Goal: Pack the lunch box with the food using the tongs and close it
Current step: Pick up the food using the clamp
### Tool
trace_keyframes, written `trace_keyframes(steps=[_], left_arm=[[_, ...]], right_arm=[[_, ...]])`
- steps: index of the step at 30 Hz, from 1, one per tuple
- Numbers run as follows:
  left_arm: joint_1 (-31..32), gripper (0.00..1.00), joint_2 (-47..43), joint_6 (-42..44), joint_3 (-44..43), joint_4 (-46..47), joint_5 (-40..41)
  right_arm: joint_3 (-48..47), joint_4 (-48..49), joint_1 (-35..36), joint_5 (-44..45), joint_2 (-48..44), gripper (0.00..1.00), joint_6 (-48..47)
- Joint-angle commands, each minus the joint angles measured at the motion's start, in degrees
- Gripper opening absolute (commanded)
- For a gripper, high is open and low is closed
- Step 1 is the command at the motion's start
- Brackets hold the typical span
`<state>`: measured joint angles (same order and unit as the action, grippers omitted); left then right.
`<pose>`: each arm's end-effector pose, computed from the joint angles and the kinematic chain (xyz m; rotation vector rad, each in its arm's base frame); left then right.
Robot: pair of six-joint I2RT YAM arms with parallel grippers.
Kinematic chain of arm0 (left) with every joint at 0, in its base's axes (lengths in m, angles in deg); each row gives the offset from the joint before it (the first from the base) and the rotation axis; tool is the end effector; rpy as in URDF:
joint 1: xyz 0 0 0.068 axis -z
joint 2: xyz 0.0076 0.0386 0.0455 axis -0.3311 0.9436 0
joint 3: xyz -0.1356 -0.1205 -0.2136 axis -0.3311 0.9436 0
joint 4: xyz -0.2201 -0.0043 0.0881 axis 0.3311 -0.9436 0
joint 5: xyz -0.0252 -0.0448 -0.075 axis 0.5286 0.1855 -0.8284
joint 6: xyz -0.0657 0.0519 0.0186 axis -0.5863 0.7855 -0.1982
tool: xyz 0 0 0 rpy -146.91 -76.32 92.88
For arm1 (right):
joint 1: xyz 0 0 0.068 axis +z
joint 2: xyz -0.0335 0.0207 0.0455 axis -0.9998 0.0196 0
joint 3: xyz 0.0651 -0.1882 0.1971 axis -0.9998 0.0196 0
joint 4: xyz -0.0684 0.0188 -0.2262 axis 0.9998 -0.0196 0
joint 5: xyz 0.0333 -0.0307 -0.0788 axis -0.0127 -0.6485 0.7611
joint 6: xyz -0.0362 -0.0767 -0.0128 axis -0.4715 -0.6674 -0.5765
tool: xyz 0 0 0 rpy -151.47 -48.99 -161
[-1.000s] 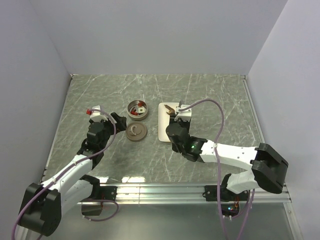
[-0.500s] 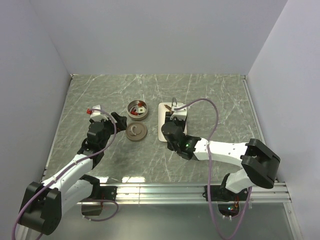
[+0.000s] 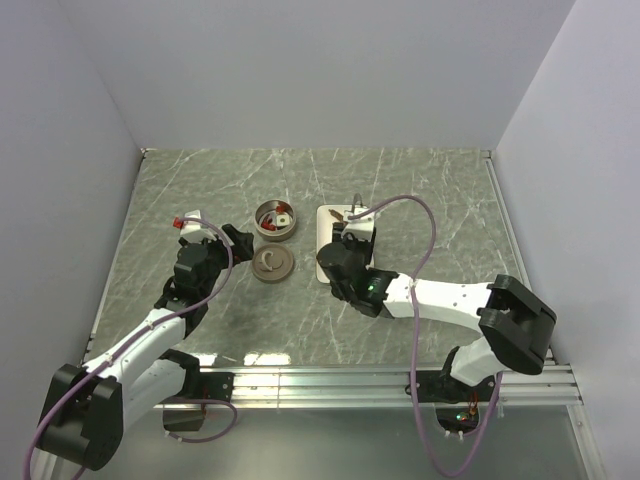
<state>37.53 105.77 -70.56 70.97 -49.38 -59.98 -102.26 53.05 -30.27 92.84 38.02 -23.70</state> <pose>0.2120 -0.0568 0.2260 -0.3132 1.7753 -0.4687 0.2166 0.2227 0.2614 0.1256 1.7249 -0.1140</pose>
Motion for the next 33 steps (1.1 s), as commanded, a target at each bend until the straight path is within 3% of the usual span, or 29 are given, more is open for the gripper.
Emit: trace_keyframes(steps=[1,14,22,27,33], left_arm=[[-0.1,0.99,-0.8,0.6,-1.8,2.3,-0.2],[-0.1,0.99,-0.9,0.4,-1.6,2.4,0.0],[-0.1,0.99,-1.3,0.4,-1.5,2.2,-0.1],[-0.1,0.99,-1.7,0.4,-1.2,2.0,0.1],[-0.1,0.99,-1.6,0.3,-1.4,1.8,0.1]], right_arm=[[-2.2,-3.4,-0.3,2.6,-0.1,0.52,2.5],[-5.1,9.0,-0.4,-8.3,6.1,0.47,-4.2],[-4.7,8.8,-0.5,-7.2,6.2,0.47,-4.9],[-3.9,9.1,-0.7,-7.2,4.7,0.36,-6.2],[-6.2,13.7,-1.4,-9.2,2.3,0.31,-14.2]])
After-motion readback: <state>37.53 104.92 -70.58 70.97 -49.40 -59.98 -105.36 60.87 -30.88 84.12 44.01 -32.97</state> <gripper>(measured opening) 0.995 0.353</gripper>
